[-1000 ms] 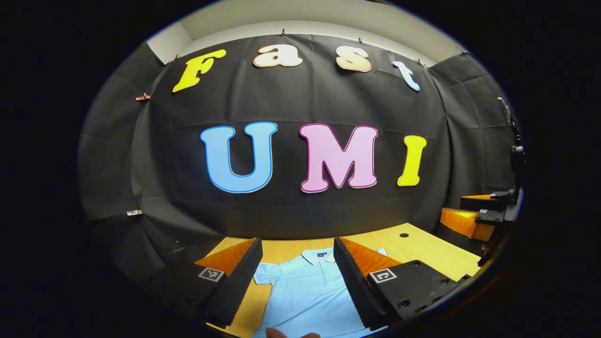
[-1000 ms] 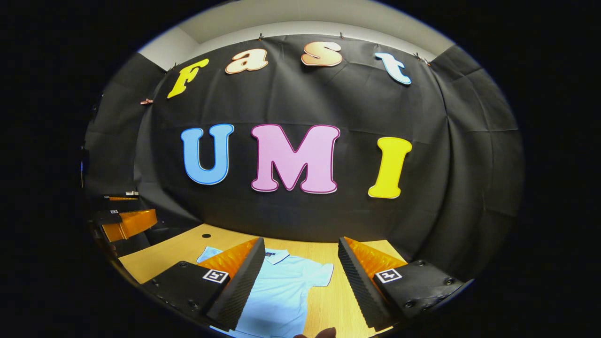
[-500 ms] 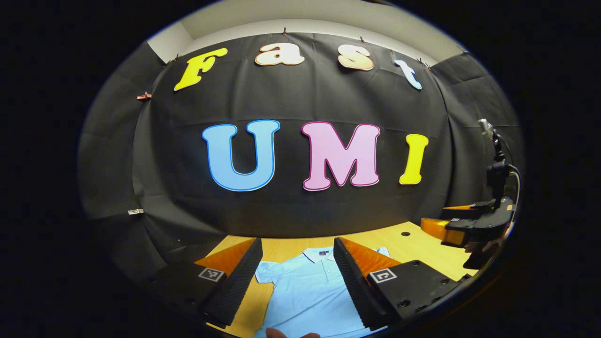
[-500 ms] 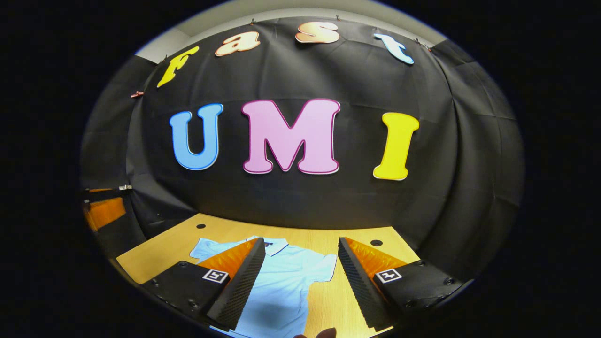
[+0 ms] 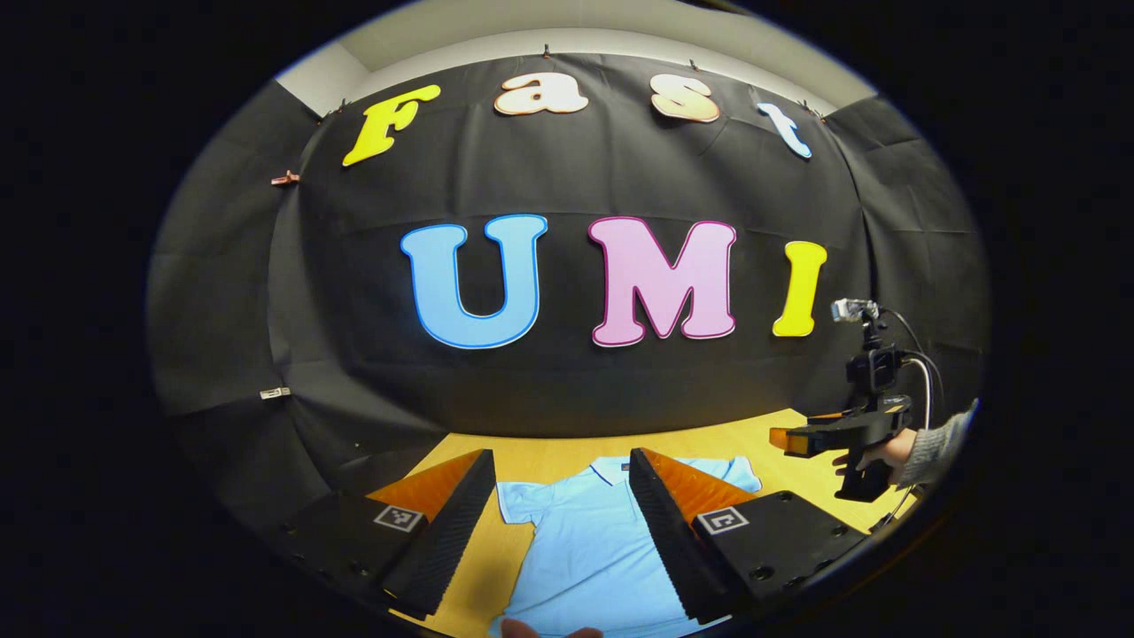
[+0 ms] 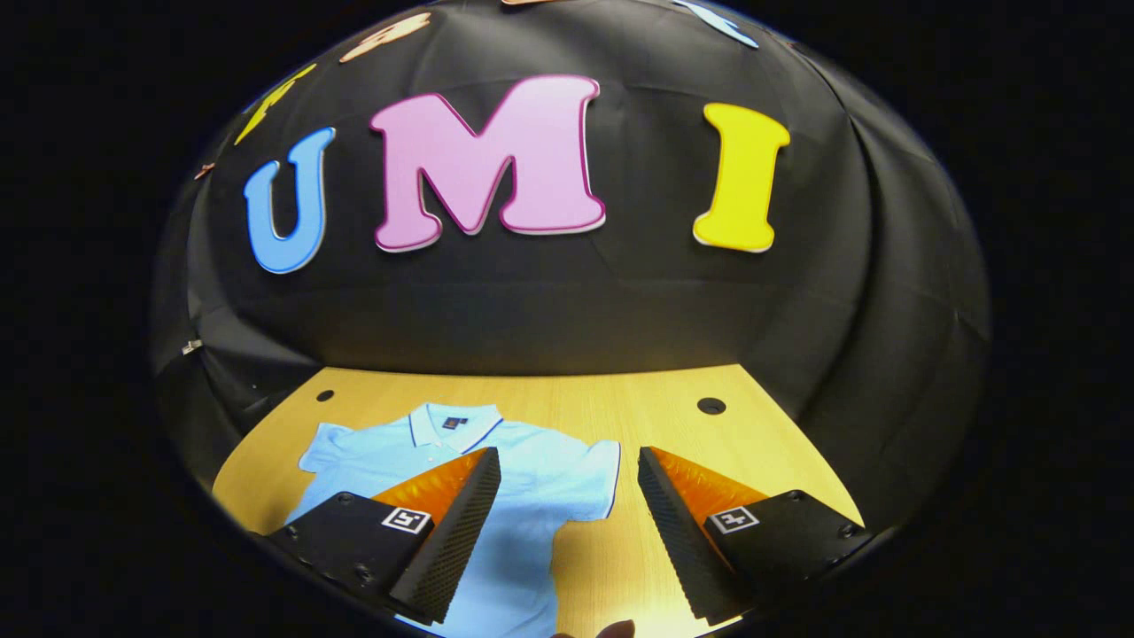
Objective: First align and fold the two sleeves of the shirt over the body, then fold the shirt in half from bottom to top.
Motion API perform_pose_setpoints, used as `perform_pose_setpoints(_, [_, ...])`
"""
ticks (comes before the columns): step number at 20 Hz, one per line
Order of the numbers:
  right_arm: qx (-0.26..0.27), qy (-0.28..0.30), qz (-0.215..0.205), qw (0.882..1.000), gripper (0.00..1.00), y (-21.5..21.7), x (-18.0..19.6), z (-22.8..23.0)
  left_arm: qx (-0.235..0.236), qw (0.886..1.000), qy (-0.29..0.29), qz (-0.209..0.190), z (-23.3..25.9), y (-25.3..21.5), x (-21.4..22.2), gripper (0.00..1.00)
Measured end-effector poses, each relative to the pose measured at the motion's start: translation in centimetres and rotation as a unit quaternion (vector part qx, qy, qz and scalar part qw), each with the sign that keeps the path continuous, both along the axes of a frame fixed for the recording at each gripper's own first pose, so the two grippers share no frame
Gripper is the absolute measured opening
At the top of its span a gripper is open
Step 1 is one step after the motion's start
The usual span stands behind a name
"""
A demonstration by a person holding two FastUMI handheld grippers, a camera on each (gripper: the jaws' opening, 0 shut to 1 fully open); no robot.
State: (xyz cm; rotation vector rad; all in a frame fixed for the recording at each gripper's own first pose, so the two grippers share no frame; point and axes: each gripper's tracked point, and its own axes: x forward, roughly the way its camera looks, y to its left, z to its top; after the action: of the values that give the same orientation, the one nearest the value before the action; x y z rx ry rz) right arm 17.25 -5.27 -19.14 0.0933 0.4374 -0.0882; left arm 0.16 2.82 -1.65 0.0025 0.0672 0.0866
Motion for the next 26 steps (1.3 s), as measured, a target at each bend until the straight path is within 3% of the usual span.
perform_pose_setpoints(5, [0.02,0.085,-0.017,0.996,0.98,-1.3,4.0,-8.1,-0.004,1.0,0.014,0.024,-0.8,0.5,0.0,0.96])
perform_pose_setpoints(12, [0.039,0.15,-0.029,0.988,0.98,-1.7,6.4,-15.7,-0.01,0.998,0.03,0.062,-1.7,1.4,0.3,0.96])
perform_pose_setpoints(18, [0.042,0.195,-0.042,0.979,0.98,-2.4,6.4,-19.5,-0.015,0.996,0.045,0.075,-2.8,1.4,0.3,0.96])
perform_pose_setpoints(21, [0.016,0.193,-0.034,0.981,0.96,-2.5,6.5,-19.4,-0.022,0.996,0.049,0.077,-3.3,1.4,0.3,0.96])
perform_pose_setpoints(25, [0.023,0.198,-0.03,0.98,0.73,-1.5,6.6,-19.5,-0.025,0.995,0.048,0.081,-3.2,1.6,0.2,0.96])
perform_pose_setpoints(26, [0.026,0.204,-0.035,0.978,0.51,-1.6,6.6,-19.5,-0.023,0.995,0.048,0.082,-3.3,1.8,0.2,0.96])
